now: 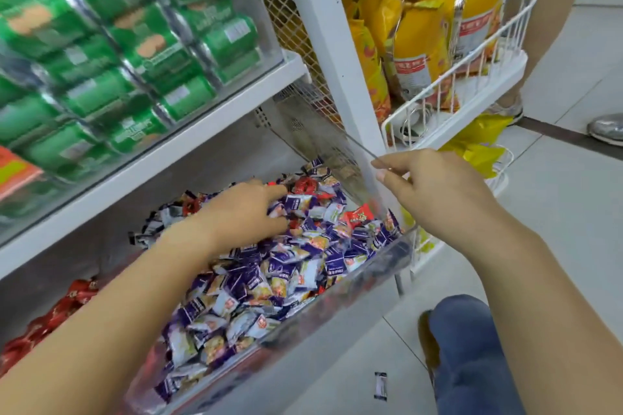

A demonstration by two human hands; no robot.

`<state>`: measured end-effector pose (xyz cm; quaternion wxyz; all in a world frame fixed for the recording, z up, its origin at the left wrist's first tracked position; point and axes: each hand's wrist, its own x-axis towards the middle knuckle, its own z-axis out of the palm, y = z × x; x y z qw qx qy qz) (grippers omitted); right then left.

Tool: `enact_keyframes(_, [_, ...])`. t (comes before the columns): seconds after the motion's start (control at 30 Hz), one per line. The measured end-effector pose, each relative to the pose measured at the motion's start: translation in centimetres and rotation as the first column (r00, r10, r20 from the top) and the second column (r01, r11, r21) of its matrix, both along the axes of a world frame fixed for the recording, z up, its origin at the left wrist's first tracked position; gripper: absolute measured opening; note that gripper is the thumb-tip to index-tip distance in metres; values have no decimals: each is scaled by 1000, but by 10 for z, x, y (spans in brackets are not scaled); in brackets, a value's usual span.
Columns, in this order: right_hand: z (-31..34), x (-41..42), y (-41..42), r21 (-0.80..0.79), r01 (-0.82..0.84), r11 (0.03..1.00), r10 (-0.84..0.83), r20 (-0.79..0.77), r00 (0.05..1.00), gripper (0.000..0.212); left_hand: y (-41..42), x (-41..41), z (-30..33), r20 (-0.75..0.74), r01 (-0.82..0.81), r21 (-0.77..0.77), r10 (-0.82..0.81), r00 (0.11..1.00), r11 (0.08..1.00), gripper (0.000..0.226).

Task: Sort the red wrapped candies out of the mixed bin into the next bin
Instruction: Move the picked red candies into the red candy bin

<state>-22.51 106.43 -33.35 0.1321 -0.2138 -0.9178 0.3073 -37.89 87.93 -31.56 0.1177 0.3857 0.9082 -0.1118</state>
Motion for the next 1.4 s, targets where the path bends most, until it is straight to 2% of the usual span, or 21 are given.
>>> enact_keyframes(0.07, [2,1,-2,-8,2,1000,-2,-3,1000,28,-32,8,11,-57,0,1,0,998,1000,40])
enact_keyframes(0.17, [5,3,-5,-19,5,1000,-5,-2,1000,29,-67,20,28,4,-78,-72,79,997,994,77])
enact_keyframes(0.23, [6,3,-7,-17,10,1000,-10,-3,1000,29,-74,24,41,48,-125,-55,127,991,991,92])
enact_keyframes(0.3, [5,2,-8,-11,19,1000,-19,-6,1000,27,-65,25,49,80,-148,44,144,986,988,85])
enact_keyframes(0.4, [5,0,-9,13,34,999,-34,-12,999,25,-25,20,37,47,-37,176,29,998,984,68])
enact_keyframes(0.5, [4,-2,-9,28,45,999,-45,-16,999,25,22,2,5,137,-21,205,-8,991,978,66])
enact_keyframes(0.63, [1,-4,-7,53,49,997,-48,-23,999,26,60,-29,-36,396,-112,88,68,916,990,89])
enact_keyframes(0.67, [1,-4,-6,54,43,998,-42,-25,999,26,63,-36,-46,428,-131,24,108,897,991,96])
enact_keyframes(0.73, [0,-4,-3,60,33,998,-31,-27,999,27,67,-45,-59,403,-143,-86,166,900,986,104])
enact_keyframes(0.83, [0,-7,0,81,20,996,-19,-15,1000,27,70,-47,-66,329,-104,-118,138,934,988,93])
enact_keyframes(0.97, [3,-9,-1,83,29,996,-30,0,1000,26,60,-36,-57,402,0,-114,46,915,993,61])
enact_keyframes(1.07, [4,-8,-5,70,39,997,-39,-10,999,27,47,-25,-36,457,-76,80,31,889,994,41])
enact_keyframes(1.17, [4,-6,-7,78,43,996,-43,-12,999,28,24,-11,-10,454,-120,280,-21,891,952,21])
enact_keyframes(1.23, [4,-5,-7,69,42,997,-41,-13,999,28,1,-1,0,354,-65,334,-61,933,940,28])
enact_keyframes(1.33, [1,-5,-8,81,43,996,-43,2,999,27,-36,16,1,81,101,273,-128,988,957,25])
enact_keyframes(1.4, [0,-6,-10,77,65,995,-65,-4,998,27,-57,29,-1,13,112,296,-122,992,948,29])
